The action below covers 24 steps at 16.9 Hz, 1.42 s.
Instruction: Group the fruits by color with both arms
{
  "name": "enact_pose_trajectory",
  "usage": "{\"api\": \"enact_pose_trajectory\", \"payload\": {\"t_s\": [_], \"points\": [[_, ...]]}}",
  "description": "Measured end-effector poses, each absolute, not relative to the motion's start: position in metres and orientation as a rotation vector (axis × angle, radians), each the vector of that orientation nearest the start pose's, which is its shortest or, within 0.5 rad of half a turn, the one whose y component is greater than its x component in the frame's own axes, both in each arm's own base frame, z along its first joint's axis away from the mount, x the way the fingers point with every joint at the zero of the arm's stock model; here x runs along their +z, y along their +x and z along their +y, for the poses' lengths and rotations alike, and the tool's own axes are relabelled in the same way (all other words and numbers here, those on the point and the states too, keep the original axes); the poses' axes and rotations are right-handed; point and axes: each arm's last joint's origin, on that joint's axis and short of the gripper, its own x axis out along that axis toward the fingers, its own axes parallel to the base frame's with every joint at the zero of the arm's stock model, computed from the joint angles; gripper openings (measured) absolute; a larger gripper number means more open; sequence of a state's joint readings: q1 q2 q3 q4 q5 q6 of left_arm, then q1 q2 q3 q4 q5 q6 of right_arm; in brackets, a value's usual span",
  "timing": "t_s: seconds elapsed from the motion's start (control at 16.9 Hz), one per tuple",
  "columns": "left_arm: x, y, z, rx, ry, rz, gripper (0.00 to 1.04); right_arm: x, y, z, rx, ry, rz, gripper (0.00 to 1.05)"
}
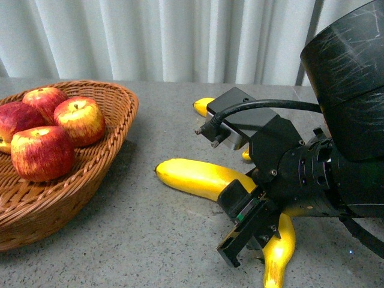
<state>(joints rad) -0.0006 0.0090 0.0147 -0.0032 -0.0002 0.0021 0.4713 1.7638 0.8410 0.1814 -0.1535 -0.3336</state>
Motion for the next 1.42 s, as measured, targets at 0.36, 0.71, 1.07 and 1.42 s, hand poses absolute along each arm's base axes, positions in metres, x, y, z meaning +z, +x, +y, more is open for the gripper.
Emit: {"api": "enact_pose_trajectory", "payload": {"t_s": [0.36,0.71,1.07,1.42], "points": [[0.168,0.097,0.000,0.000,0.002,-0.002,0.98,0.202,0.307,0.128,0.707,-0.258,0.460,0.37],[0.167,0.097,0.000,0.000,0.002,-0.002,0.98,0.240,0.350,-0.005,0.352,-0.199,0.375,0.37],[0.167,0.097,0.000,0.000,0.002,-0.002,0.98,0.204,0.316,-0.084,0.229,-0.297,0.523,0.37],[0.167,0.097,0.000,0.000,0.002,-0.002,0.98,0.189,0.283,-0.082,0.258,-0.348,0.550,0.55]]}}
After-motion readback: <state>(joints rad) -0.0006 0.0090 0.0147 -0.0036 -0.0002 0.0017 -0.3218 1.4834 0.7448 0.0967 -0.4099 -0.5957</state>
